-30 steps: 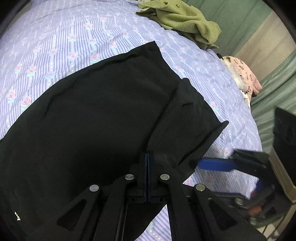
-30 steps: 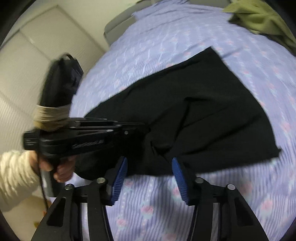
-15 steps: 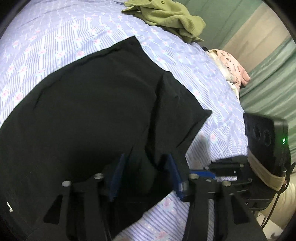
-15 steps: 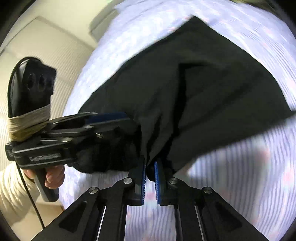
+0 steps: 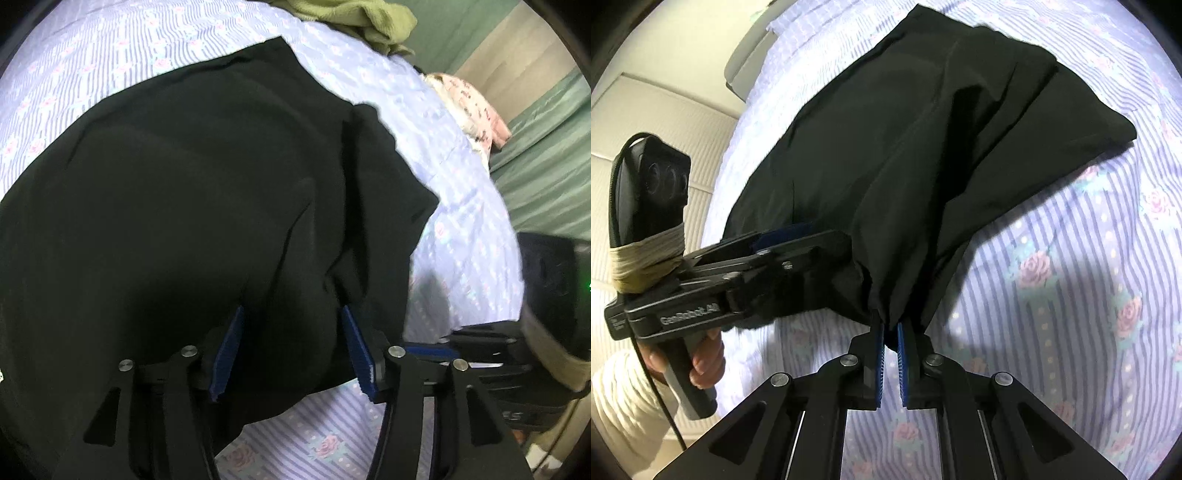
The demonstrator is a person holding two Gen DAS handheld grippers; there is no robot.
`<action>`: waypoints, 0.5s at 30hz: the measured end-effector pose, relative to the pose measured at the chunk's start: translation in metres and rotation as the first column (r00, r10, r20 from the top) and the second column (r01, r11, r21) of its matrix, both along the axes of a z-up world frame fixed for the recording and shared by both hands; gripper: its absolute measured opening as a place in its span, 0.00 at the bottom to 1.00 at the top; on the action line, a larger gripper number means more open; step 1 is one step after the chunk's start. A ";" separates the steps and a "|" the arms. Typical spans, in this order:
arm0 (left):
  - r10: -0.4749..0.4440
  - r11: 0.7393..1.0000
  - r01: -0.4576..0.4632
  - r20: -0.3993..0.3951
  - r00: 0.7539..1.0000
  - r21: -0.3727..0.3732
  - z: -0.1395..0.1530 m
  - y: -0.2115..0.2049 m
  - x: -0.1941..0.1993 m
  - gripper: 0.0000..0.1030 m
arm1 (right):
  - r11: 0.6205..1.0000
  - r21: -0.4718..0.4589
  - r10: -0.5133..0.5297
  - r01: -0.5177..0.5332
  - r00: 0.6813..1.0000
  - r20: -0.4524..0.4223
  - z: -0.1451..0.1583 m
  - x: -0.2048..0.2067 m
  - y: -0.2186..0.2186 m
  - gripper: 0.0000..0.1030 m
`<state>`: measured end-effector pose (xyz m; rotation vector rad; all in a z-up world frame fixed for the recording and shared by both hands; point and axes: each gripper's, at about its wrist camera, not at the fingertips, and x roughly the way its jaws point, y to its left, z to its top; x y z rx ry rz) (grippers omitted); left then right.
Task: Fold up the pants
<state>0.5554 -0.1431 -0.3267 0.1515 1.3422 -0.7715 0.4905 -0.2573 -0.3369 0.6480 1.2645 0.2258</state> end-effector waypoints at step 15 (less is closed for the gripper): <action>0.065 0.997 -0.070 0.240 0.969 0.013 0.053 0.001 -0.021 0.61 | 0.935 -0.190 -0.265 0.298 0.947 0.182 0.068 0.024 -0.090 0.39</action>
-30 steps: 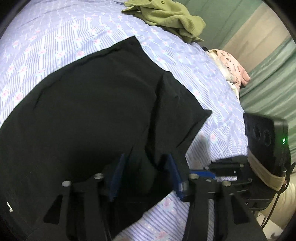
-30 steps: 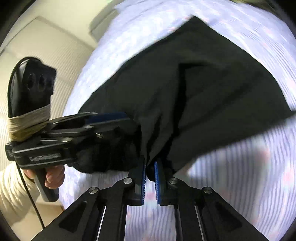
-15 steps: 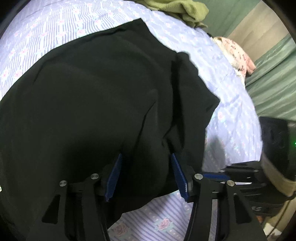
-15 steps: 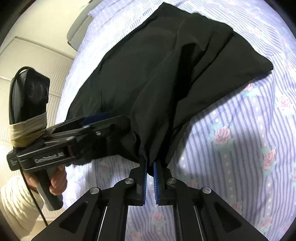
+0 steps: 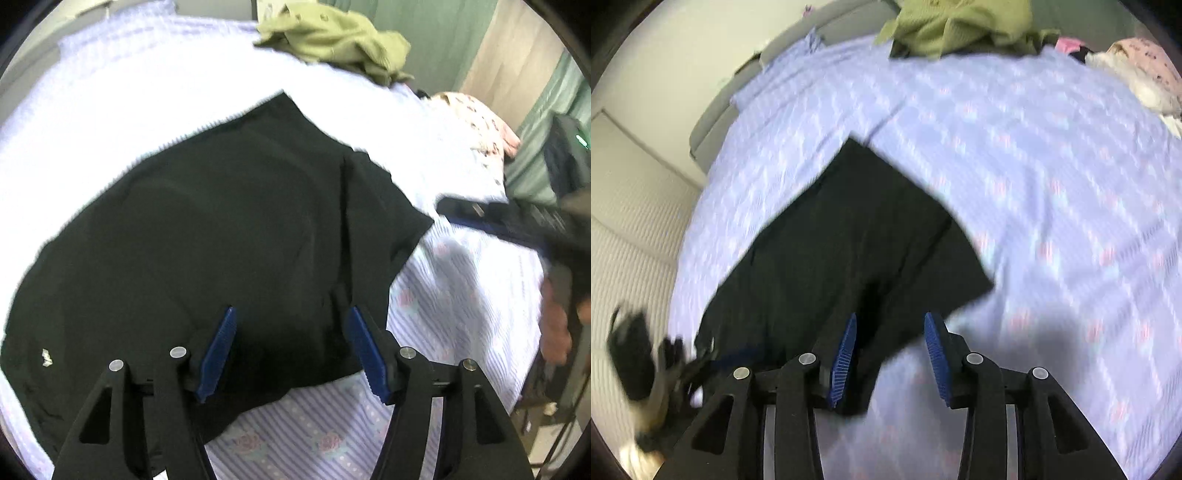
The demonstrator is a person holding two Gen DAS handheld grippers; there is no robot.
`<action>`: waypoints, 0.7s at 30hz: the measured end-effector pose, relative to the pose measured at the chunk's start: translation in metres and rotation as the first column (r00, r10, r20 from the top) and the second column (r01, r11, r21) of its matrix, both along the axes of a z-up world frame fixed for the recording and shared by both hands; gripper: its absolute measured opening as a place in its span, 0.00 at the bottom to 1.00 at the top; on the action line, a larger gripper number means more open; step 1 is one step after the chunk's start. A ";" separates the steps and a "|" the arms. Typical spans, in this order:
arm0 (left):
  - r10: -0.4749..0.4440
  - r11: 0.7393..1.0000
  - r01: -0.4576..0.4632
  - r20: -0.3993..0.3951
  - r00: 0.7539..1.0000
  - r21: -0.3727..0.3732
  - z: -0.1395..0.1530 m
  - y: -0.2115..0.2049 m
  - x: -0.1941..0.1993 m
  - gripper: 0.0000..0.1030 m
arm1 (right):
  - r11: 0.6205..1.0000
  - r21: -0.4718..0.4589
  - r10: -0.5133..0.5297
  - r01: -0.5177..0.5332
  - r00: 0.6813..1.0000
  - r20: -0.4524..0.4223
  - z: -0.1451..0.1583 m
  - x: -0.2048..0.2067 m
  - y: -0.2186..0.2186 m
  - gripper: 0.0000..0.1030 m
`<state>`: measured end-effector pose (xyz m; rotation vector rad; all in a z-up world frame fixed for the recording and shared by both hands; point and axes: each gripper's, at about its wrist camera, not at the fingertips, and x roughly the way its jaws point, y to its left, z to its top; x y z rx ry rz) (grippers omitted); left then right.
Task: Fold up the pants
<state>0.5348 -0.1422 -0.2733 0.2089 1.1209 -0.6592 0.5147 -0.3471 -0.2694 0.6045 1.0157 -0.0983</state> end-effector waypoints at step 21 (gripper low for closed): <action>0.054 0.998 -0.056 0.074 0.996 0.033 -0.004 -0.021 0.025 0.61 | 0.994 -0.056 -0.097 0.091 0.989 -0.112 -0.069 0.074 -0.008 0.40</action>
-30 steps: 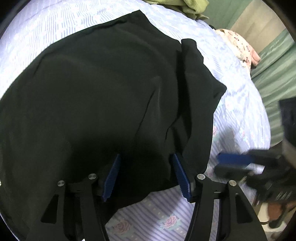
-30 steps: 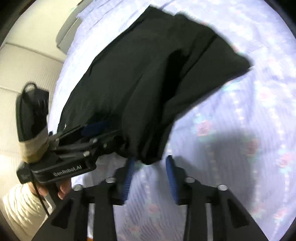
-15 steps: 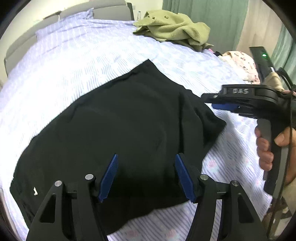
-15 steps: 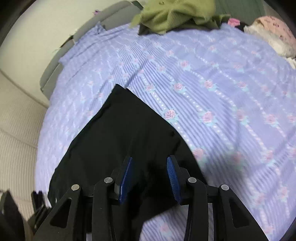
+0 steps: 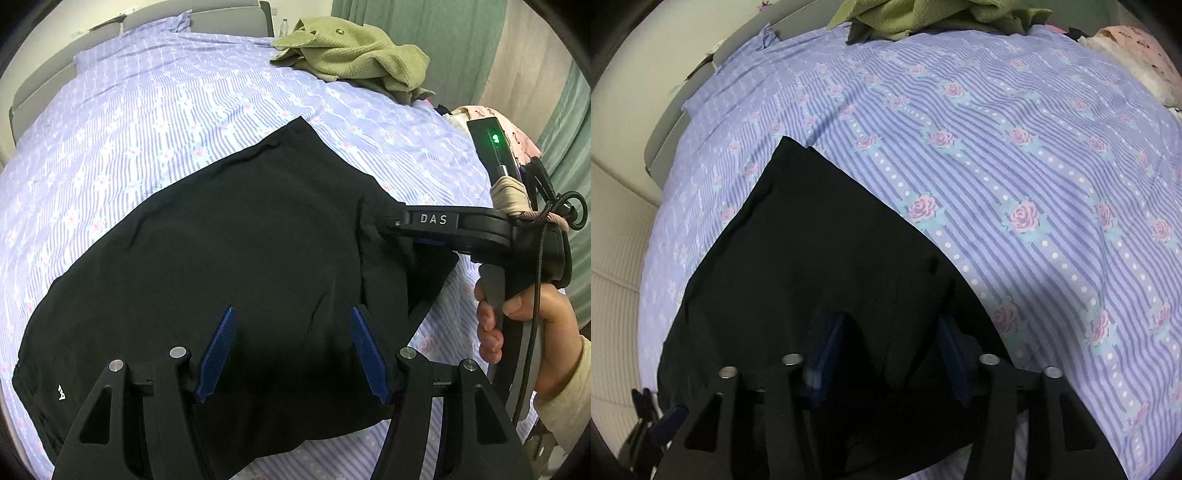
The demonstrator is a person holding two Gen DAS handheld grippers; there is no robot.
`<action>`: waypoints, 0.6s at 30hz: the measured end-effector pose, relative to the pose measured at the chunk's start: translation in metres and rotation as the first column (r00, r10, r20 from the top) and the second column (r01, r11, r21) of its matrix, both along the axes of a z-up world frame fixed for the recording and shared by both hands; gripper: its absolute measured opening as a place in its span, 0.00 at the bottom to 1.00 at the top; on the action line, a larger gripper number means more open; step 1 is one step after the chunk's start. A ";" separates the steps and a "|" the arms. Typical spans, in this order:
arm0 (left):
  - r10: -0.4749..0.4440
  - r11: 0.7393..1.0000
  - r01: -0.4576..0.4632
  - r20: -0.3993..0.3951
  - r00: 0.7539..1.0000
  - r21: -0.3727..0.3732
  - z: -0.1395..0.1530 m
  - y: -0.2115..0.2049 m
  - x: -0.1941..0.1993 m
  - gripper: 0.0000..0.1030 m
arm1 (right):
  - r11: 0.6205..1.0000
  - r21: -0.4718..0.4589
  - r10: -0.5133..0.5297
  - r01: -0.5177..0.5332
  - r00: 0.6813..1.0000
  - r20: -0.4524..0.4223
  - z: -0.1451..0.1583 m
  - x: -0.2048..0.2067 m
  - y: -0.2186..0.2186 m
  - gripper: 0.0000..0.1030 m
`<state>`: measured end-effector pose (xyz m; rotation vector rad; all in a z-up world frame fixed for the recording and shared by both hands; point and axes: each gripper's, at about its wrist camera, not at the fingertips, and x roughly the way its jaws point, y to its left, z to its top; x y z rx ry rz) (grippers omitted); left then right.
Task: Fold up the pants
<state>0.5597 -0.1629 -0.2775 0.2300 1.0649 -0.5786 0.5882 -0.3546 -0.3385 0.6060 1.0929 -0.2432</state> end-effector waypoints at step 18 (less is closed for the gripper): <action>-0.008 1.000 0.008 -0.002 1.000 -0.006 0.001 0.001 -0.005 0.61 | 0.982 -0.003 -0.188 0.188 0.982 -0.029 0.020 -0.063 -0.042 0.33</action>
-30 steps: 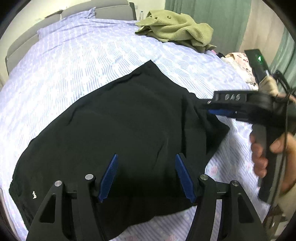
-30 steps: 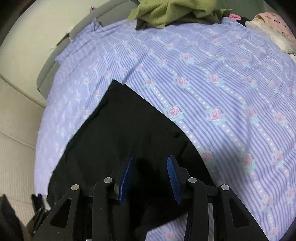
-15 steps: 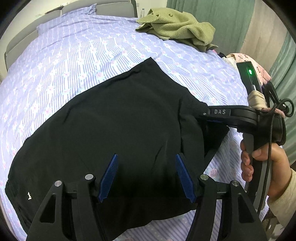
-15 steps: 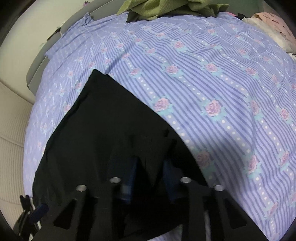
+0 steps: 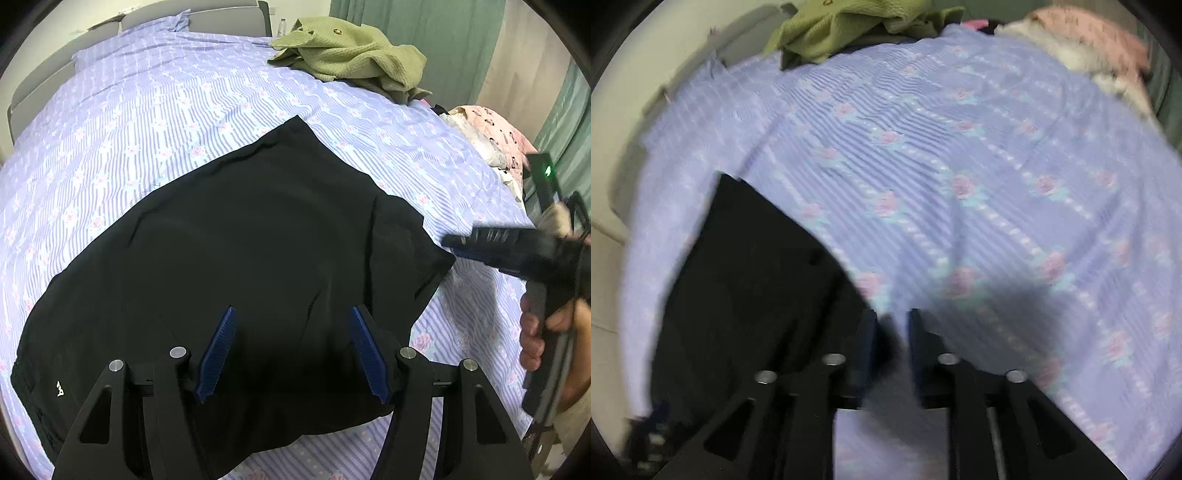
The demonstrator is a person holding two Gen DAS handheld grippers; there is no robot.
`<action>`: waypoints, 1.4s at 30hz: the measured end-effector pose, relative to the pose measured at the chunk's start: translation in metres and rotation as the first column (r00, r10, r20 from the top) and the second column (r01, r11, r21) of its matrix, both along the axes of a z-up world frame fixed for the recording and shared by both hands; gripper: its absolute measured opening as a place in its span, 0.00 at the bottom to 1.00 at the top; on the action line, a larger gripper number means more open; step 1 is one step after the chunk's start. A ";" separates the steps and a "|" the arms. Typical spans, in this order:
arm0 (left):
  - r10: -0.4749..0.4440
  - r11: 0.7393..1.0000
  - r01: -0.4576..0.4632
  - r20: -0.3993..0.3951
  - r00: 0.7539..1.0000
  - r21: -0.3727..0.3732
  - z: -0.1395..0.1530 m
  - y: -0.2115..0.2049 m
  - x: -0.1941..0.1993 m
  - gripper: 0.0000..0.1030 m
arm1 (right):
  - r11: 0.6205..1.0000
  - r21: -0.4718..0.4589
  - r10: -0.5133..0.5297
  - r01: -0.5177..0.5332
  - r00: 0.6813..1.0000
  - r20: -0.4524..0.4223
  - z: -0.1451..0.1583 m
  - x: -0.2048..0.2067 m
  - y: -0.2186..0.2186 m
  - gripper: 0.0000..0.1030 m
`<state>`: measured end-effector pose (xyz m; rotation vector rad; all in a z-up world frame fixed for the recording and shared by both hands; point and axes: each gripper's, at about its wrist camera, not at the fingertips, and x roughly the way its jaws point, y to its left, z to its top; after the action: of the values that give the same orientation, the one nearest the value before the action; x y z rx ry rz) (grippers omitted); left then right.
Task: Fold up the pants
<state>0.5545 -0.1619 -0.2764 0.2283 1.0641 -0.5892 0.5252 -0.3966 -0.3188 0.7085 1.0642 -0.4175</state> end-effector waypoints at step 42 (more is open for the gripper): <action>0.031 0.999 -0.031 0.009 0.999 0.010 0.006 0.014 0.000 0.61 | 0.974 -0.024 0.225 -0.226 0.974 -0.031 -0.023 0.057 0.051 0.11</action>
<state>0.5544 -0.1478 -0.2709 0.2231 1.0604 -0.5549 0.5821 -0.3458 -0.3413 0.5515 1.1494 -0.2459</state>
